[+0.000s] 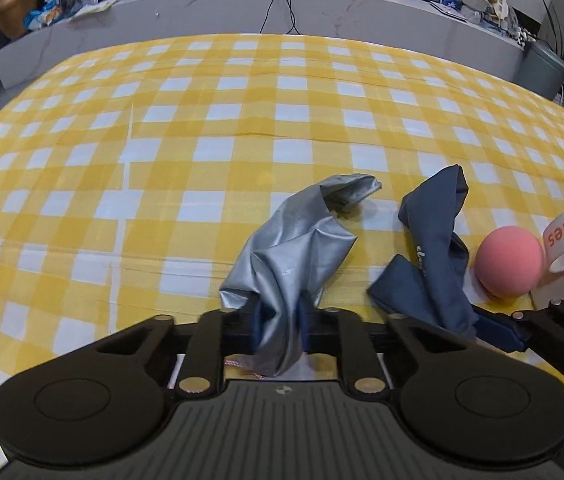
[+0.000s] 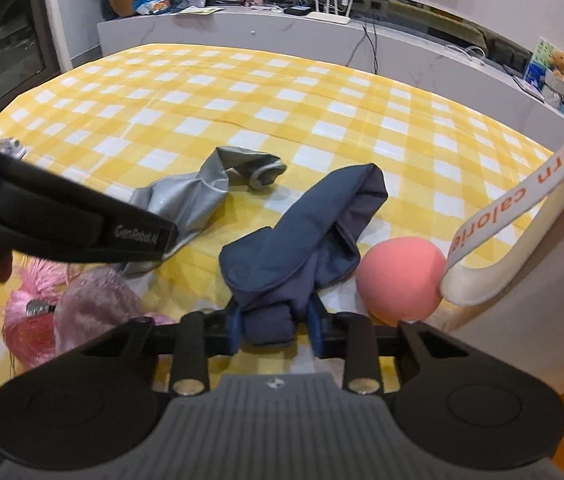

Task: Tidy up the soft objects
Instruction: 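Grasp the navy cloth with the right tool while the left tool grasps the grey cloth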

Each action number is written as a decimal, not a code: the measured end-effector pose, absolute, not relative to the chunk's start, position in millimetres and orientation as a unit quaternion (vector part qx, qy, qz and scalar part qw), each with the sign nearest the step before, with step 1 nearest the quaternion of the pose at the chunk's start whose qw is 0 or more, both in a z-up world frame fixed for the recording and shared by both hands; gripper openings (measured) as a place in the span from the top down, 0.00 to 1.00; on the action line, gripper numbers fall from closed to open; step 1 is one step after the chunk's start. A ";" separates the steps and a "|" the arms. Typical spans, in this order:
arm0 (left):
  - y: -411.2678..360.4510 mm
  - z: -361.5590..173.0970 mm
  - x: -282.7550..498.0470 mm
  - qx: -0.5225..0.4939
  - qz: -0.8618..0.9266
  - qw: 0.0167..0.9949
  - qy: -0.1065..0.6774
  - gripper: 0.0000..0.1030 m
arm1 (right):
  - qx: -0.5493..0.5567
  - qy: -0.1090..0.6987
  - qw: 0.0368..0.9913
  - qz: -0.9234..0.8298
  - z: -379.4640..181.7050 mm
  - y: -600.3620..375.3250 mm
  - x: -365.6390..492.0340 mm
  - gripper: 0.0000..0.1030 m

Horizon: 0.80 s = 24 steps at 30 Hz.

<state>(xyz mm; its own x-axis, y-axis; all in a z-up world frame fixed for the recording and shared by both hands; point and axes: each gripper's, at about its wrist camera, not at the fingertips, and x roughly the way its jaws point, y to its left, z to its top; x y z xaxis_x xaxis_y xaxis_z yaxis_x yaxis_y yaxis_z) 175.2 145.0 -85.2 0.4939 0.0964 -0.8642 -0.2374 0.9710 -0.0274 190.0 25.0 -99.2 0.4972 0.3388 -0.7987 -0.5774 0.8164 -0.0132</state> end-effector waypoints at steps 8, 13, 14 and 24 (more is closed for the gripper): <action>153.9 -74.6 170.2 -0.113 0.081 0.876 0.461 0.97 | -0.124 0.414 0.860 0.271 -90.2 12.9 187.8 0.81; 146.7 -61.5 162.7 -0.109 0.060 0.891 0.436 0.97 | -0.132 0.389 0.867 0.281 -71.3 10.5 174.2 0.81; 144.9 -59.5 159.6 -0.108 0.054 0.893 0.434 0.97 | -0.130 0.386 0.868 0.284 -66.1 9.6 171.3 0.81; 137.7 -13.1 128.8 -0.113 0.029 0.926 0.359 0.98 | -0.081 0.349 0.886 0.292 -9.5 -26.6 120.0 0.81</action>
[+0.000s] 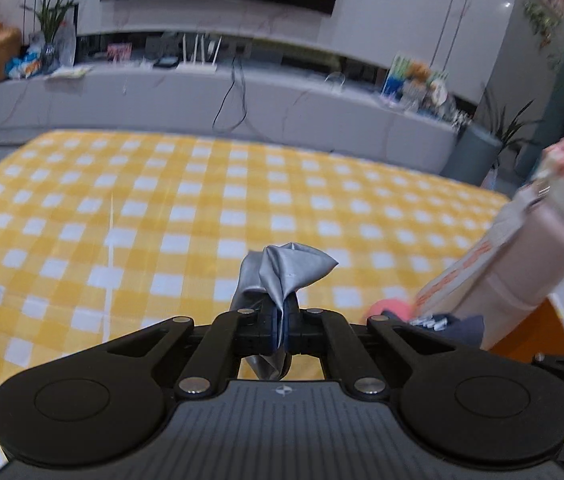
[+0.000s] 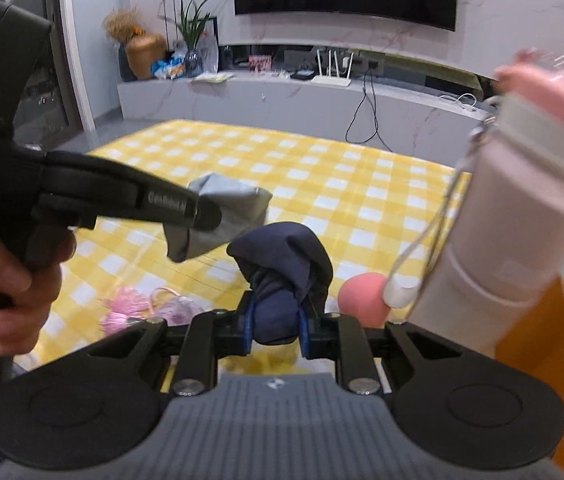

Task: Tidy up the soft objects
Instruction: 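Grasp the navy cloth with the right tool while the left tool grasps the grey cloth, then carry the navy and grey cloths into the orange box while opening both tools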

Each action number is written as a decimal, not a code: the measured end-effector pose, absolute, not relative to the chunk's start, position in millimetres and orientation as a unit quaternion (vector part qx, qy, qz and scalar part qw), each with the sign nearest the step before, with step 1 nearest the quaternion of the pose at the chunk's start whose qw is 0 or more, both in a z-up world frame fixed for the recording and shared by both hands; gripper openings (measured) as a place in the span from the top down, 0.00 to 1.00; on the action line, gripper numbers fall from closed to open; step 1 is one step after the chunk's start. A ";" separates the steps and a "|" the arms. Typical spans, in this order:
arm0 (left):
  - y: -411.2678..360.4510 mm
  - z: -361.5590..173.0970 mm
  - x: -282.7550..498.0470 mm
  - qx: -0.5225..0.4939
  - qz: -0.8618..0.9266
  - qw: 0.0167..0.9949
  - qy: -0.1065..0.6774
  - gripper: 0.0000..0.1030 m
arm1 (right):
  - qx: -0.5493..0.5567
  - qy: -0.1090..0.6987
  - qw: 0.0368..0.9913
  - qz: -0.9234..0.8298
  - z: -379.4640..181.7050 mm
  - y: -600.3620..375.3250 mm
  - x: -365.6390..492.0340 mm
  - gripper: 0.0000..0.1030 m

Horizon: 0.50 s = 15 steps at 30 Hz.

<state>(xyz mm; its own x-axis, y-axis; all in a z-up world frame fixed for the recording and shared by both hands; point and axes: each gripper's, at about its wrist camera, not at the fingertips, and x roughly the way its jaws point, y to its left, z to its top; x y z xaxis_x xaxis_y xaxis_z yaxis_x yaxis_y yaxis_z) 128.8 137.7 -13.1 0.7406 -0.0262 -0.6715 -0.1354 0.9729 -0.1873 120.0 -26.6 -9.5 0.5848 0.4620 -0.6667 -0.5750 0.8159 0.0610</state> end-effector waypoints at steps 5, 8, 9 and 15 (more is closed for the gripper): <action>117.7 10.3 101.2 -0.108 0.010 0.933 0.343 0.98 | -0.061 0.329 0.897 0.289 17.8 -51.5 96.1 0.81; 106.3 14.9 86.6 -0.106 0.008 0.929 0.353 0.98 | -0.046 0.329 0.901 0.280 27.7 -69.6 84.1 0.81; 104.9 16.4 82.6 -0.109 0.003 0.929 0.355 0.98 | -0.044 0.329 0.902 0.276 29.9 -74.8 80.4 0.81; 87.4 26.4 60.9 -0.105 -0.023 0.928 0.356 0.98 | -0.033 0.328 0.912 0.244 41.2 -109.3 58.6 0.81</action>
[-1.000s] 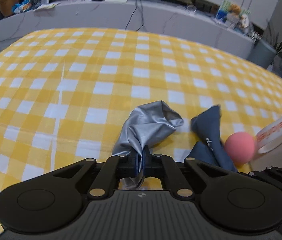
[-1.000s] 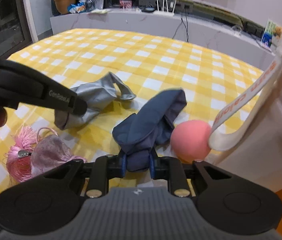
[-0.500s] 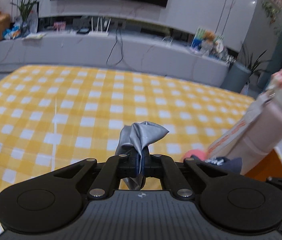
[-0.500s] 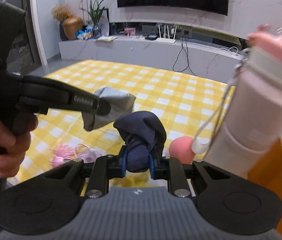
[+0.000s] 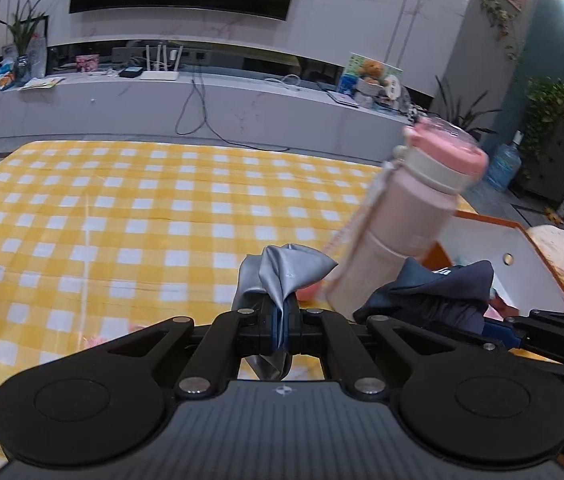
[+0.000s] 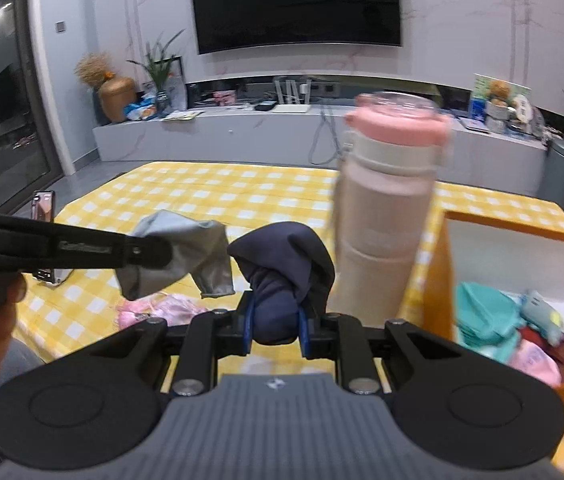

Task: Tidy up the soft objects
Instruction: 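Carry the navy and grey cloths into the orange box while opening both tools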

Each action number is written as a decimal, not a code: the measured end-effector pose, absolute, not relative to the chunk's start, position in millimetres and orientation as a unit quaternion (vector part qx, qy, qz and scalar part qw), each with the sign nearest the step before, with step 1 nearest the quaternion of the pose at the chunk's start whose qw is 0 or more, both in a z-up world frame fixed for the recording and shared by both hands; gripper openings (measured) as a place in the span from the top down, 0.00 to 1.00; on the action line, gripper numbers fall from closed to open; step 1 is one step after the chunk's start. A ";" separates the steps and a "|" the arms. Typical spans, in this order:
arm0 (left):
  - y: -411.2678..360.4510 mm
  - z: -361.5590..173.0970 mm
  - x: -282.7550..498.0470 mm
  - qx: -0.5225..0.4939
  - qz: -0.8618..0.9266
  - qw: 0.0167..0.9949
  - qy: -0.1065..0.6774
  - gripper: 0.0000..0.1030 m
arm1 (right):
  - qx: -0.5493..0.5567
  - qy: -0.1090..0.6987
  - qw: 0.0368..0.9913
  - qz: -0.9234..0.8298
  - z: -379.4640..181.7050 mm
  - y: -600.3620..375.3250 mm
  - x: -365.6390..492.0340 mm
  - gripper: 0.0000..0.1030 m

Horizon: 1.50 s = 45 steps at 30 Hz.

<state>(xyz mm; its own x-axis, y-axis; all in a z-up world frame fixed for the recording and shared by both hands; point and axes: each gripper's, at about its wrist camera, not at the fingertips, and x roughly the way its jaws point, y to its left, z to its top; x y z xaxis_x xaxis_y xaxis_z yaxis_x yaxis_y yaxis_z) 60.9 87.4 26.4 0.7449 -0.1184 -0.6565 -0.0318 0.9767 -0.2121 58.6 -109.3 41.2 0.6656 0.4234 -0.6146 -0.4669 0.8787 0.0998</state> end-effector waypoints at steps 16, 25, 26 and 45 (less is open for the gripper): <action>-19.4 73.8 51.5 -0.083 -0.166 0.925 0.332 0.98 | 0.025 0.290 0.948 0.131 71.8 -238.6 31.3 0.81; -93.0 85.1 82.9 -0.046 -0.223 0.917 0.327 0.97 | 0.006 0.252 0.964 0.086 94.4 -294.8 49.9 0.81; -101.3 84.7 84.8 -0.041 -0.228 0.916 0.328 0.97 | 0.004 0.251 0.965 0.081 95.2 -299.9 54.1 0.81; -206.4 13.7 174.7 0.040 -0.239 0.887 0.392 0.97 | -0.017 0.360 0.932 0.030 14.8 -352.8 153.0 0.79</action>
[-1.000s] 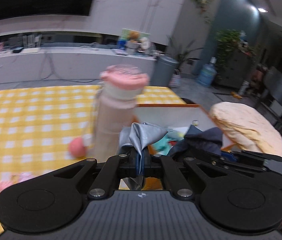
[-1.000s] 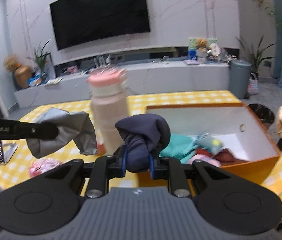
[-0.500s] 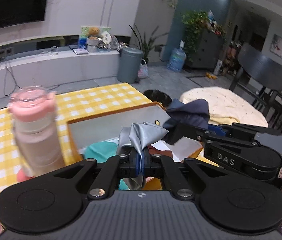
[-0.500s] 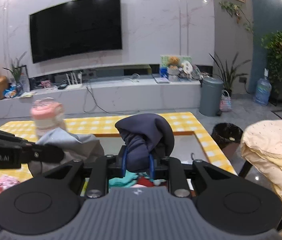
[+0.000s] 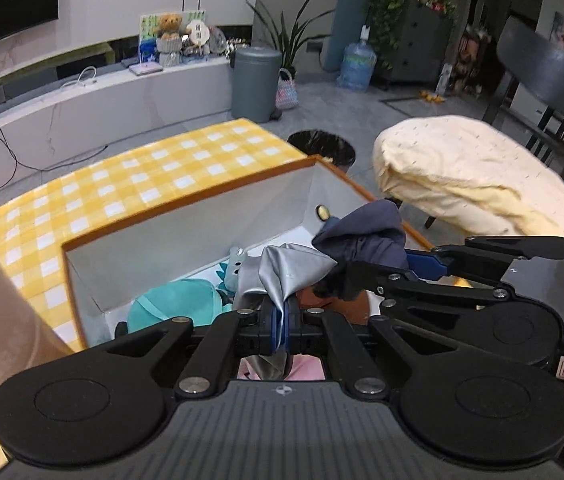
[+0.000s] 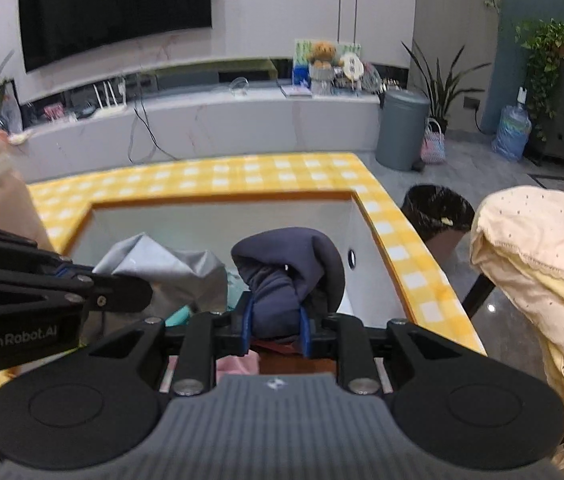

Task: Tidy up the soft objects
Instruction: 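Carry the navy and grey cloths into the orange box while opening both tools, then move both tools back over the pink pouch and pink ball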

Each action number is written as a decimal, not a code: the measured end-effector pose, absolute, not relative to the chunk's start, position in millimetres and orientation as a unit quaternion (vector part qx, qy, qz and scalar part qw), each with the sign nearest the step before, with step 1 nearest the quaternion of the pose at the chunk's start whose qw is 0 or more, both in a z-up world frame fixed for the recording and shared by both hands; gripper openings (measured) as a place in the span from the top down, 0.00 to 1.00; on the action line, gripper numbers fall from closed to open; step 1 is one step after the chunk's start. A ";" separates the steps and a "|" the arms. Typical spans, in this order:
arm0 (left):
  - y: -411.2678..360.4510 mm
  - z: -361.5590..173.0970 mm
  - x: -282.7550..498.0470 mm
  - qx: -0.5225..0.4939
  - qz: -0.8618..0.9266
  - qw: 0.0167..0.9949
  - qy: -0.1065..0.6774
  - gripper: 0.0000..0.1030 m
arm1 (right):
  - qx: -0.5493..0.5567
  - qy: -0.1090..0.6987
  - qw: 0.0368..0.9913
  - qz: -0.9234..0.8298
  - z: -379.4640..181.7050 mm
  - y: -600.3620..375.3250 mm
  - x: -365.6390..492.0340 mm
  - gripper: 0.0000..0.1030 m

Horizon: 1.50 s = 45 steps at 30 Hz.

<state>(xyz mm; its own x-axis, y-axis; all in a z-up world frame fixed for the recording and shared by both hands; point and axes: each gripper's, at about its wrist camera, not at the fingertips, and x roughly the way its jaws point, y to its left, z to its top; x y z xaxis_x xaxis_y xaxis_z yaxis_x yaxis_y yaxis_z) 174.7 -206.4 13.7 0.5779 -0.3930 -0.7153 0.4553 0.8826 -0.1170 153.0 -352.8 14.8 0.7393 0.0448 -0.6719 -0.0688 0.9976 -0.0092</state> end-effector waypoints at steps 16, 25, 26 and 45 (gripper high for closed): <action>-208.6 -23.3 199.7 0.053 -0.202 0.877 0.433 0.74 | -0.046 0.398 0.916 0.018 -16.0 -348.0 177.8 0.60; -189.5 0.9 180.0 0.010 -0.188 0.894 0.408 0.45 | -0.050 0.387 0.920 0.026 2.5 -346.4 161.5 0.43; -188.6 4.5 177.6 0.007 -0.190 0.895 0.404 0.44 | -0.049 0.384 0.922 0.026 5.5 -346.1 159.4 0.39; -116.5 46.5 99.9 0.002 -0.145 0.942 0.303 0.26 | -0.012 0.324 0.945 0.041 42.9 -298.5 78.0 0.28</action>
<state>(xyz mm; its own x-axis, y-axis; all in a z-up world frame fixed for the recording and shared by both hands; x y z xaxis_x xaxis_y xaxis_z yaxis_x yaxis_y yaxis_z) 99.9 -116.5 46.5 0.7737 -0.2727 -0.5719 0.2750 0.9577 -0.0846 78.0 -298.5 42.9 0.7874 0.0691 -0.6126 -0.0841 0.9964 0.0042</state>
